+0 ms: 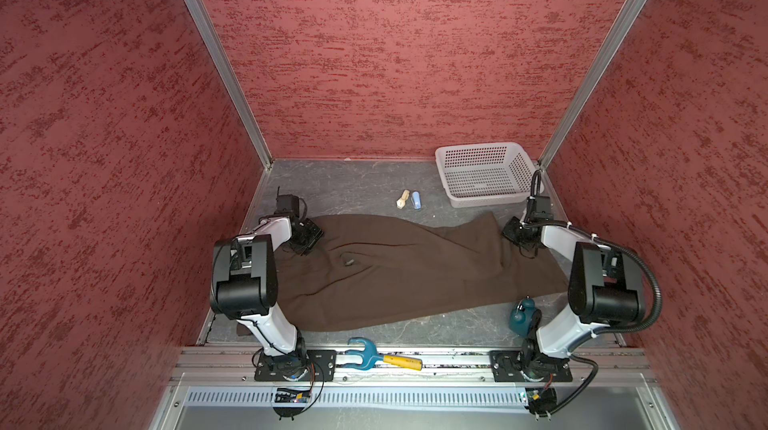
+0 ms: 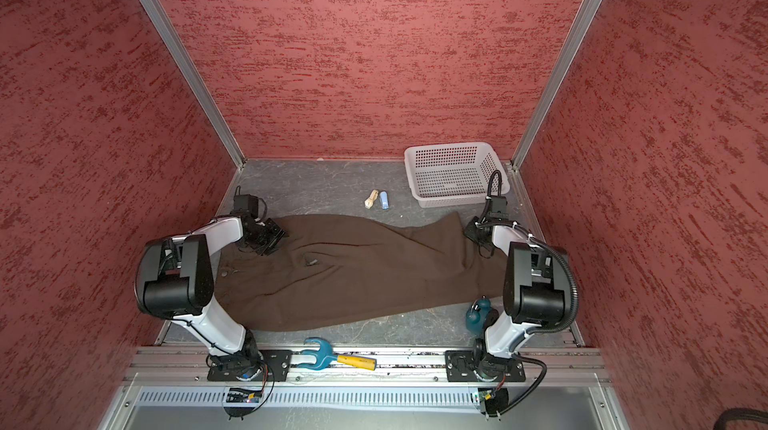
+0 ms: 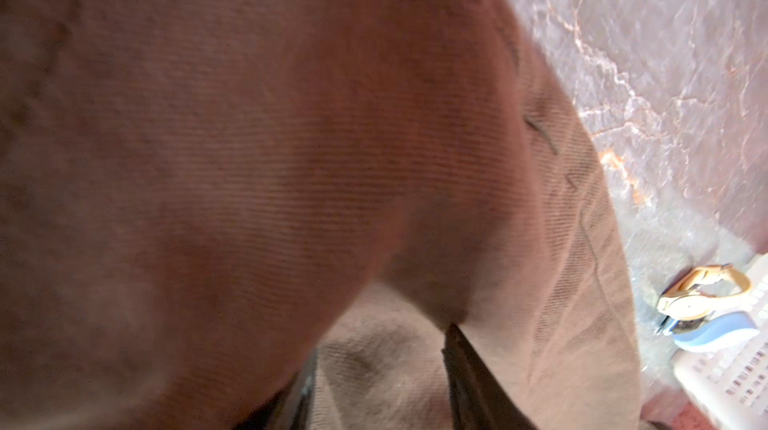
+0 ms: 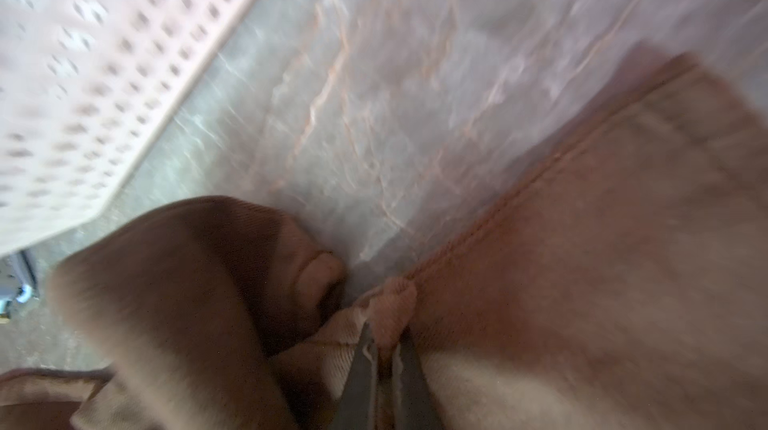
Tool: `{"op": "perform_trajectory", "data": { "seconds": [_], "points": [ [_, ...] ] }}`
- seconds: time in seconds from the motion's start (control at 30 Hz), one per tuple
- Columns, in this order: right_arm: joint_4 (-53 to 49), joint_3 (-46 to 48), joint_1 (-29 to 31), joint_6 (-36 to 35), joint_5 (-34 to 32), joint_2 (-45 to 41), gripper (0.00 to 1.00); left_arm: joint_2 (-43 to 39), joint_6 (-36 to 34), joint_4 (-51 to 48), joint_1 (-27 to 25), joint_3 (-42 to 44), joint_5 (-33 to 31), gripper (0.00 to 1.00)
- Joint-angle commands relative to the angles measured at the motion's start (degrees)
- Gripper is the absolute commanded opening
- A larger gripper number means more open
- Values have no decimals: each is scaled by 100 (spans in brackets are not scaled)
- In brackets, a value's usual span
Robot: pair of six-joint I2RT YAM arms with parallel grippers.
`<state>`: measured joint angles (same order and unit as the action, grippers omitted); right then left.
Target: Fold and stack the trousers
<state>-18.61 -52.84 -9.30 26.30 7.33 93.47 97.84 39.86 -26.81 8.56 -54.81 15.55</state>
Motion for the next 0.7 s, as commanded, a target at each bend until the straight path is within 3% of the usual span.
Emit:
{"op": "perform_trajectory", "data": {
  "seconds": [0.0,0.23,0.43,0.67],
  "points": [
    [-203,-272,-230,-90,-681,-692,0,174,-88,44,107,223,-201,46],
    [-189,10,-979,379,-1586,-2000,0,217,-171,-30,181,334,-295,45],
    [-245,607,-1186,580,-1364,-1848,31,286,-241,-139,247,382,-355,43],
    [121,885,-1215,701,-822,-1824,38,-102,-277,-303,266,330,-386,53]
  ]
}}
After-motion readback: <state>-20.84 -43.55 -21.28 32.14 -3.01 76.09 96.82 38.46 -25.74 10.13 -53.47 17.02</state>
